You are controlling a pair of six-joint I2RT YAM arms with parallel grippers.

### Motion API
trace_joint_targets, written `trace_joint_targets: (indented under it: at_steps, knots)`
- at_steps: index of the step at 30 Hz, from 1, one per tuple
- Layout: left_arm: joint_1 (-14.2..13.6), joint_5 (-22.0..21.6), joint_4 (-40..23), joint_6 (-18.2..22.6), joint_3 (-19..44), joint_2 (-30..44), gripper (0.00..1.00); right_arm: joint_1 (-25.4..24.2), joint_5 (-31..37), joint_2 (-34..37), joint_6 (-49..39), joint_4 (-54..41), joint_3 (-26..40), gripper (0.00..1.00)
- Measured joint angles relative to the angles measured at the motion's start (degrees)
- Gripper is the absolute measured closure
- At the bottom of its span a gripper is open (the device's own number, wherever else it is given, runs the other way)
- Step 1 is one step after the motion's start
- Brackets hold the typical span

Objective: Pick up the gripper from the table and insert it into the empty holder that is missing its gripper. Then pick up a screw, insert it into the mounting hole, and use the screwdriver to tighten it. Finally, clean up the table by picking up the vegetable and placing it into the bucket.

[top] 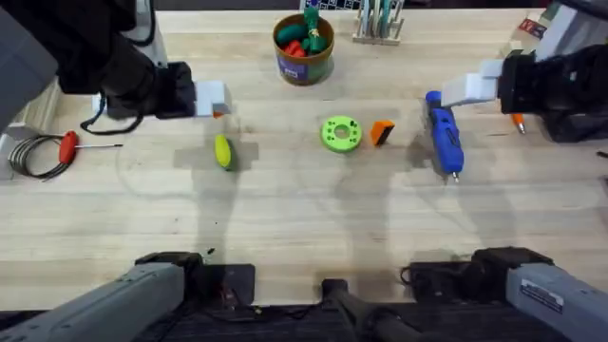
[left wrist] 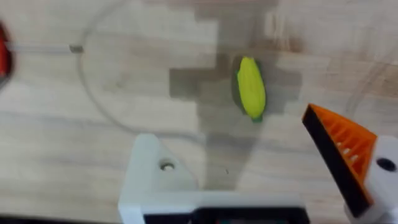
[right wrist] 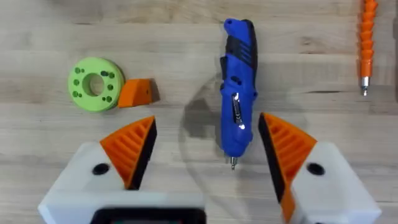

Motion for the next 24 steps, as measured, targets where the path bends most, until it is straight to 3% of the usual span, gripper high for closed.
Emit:
trace_joint_targets:
  at_steps: [4,9,13,24]
  knots:
    - [-0.44,0.44,-3.79,-7.37,-0.27,1.14,0.016,0.00,0.00,0.00,0.00,0.00,0.00,0.007]
    - [-0.46,3.59,2.84,-11.64,-6.61,2.43,0.015,0.00,0.00,0.00,0.00,0.02,0.00,0.009]
    - [-0.46,5.12,6.03,-12.91,-10.84,6.04,0.015,0.00,0.00,0.00,0.00,0.02,0.00,0.010]
    - [-0.58,6.45,13.31,-13.34,-11.19,18.01,0.014,0.00,0.00,0.00,0.00,0.02,0.00,0.009]
